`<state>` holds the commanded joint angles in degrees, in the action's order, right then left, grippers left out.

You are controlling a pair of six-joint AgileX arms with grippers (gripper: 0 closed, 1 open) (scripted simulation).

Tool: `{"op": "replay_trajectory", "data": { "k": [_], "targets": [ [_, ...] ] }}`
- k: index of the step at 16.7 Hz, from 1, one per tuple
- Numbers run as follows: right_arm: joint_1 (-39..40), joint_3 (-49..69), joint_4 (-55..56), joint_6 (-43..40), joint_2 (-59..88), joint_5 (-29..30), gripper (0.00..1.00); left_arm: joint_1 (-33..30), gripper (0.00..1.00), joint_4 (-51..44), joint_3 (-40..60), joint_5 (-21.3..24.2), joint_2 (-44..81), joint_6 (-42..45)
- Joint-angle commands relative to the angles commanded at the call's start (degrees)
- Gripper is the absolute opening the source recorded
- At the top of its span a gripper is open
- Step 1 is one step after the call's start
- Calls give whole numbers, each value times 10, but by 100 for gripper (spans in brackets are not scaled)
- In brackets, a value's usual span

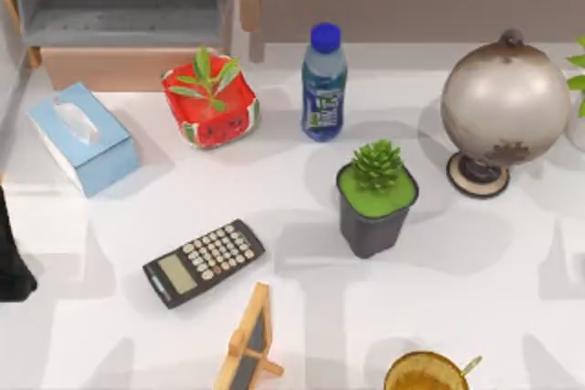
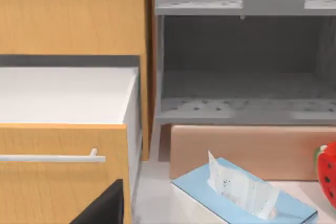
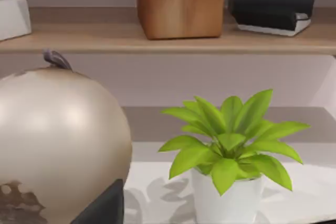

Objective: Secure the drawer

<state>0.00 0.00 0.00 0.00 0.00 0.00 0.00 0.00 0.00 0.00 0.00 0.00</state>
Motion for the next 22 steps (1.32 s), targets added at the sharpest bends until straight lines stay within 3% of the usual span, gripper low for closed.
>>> {"op": "replay_trajectory", "data": {
  "k": [3,6,8,12,16,19,22],
  "targets": [
    [0,0,0,0,0,0,100,-2,100,5,7,-8,6,0],
    [0,0,0,0,0,0,100,-30,100,31,52,-60,54,1],
    [0,0,0,0,0,0,100,-66,100,51,98,-99,113,2],
    [0,0,0,0,0,0,100,-151,100,87,178,-128,278,4],
    [0,0,0,0,0,0,100,-221,100,126,257,-185,390,6],
    [0,0,0,0,0,0,100,-240,100,145,294,-231,439,7],
    [0,0,0,0,0,0,100,-240,100,148,300,-237,445,7]
  ]
}}
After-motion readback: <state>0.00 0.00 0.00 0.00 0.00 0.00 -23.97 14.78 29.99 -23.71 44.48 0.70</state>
